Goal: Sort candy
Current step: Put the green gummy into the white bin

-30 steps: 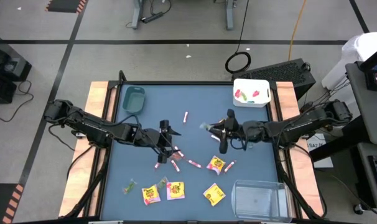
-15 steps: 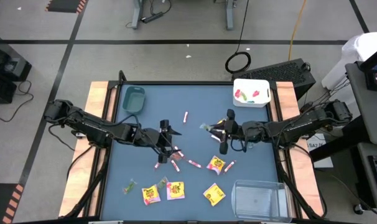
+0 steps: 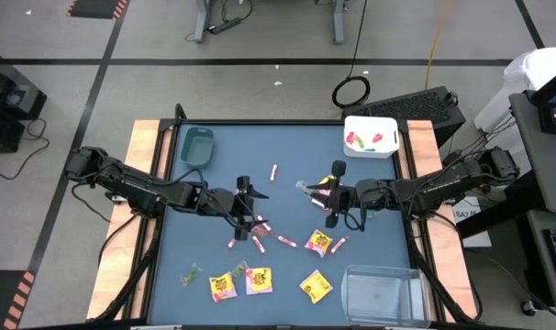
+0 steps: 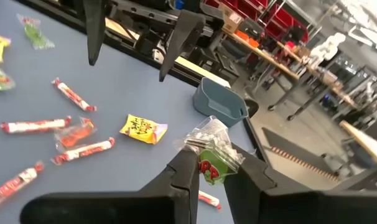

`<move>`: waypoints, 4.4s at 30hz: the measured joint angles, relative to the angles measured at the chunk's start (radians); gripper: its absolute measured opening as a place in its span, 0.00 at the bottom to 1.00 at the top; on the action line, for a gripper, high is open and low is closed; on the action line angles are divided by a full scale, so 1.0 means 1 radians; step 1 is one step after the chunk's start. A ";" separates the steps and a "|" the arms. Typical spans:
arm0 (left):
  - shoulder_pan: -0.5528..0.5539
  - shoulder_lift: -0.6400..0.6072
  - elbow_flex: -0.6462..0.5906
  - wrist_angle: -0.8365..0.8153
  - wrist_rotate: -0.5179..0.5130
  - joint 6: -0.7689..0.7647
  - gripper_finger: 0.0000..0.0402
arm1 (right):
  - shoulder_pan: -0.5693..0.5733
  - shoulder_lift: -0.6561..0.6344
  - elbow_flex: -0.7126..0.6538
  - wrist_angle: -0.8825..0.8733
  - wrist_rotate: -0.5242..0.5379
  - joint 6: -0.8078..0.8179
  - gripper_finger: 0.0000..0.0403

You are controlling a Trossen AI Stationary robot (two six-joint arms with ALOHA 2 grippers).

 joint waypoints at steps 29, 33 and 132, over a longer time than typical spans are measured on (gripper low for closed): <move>0.000 0.000 0.000 0.017 0.000 -0.002 0.82 | 0.000 0.000 0.000 -0.001 0.000 0.123 0.14; 0.000 0.000 0.000 0.017 0.000 -0.002 0.82 | 0.000 0.000 0.000 -0.001 0.000 0.324 0.14; -0.573 -0.042 0.001 -0.784 0.328 -1.311 0.82 | -0.309 -0.550 -0.057 -0.689 -0.249 0.832 0.52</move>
